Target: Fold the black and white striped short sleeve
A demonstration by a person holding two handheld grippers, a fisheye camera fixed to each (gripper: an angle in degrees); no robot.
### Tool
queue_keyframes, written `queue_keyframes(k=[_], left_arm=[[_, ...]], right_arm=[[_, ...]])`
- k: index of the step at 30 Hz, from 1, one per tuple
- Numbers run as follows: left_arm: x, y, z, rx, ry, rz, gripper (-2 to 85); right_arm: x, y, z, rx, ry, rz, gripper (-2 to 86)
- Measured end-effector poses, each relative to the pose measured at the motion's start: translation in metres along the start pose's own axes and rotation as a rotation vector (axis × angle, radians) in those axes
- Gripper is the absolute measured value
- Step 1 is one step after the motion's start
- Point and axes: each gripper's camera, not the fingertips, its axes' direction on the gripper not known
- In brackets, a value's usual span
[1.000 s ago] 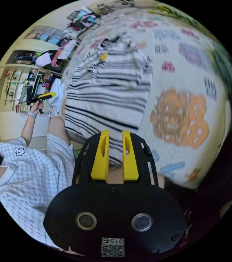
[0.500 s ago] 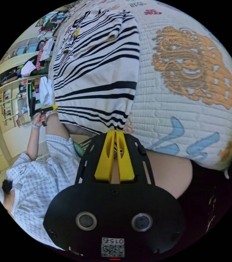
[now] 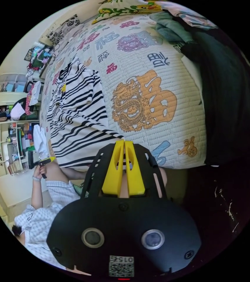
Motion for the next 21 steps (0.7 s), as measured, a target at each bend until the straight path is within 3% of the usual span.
queue_keyframes(k=[4, 6, 12, 17, 21], left_arm=[[0.018, -0.015, 0.034, -0.082, -0.106, 0.01, 7.5], [0.026, -0.017, 0.039, -0.12, -0.21, 0.076, 2.8], [0.022, 0.027, -0.004, -0.047, -0.076, 0.15, 0.0], [0.023, 0.091, -0.042, 0.041, -0.175, 0.149, -0.3], [0.01, 0.11, -0.031, 0.044, -0.18, 0.092, -0.2]], right_arm=[[0.001, -0.003, 0.001, -0.002, -0.002, -0.009, -1.0], [0.003, -0.001, 0.0, 0.008, -0.031, -0.013, -0.9], [-0.002, 0.015, -0.003, -0.039, -0.093, -0.11, -0.7], [-0.017, 0.035, 0.017, -0.154, -0.112, -0.222, -0.6], [-0.031, 0.041, 0.053, -0.258, -0.013, -0.258, -0.4]])
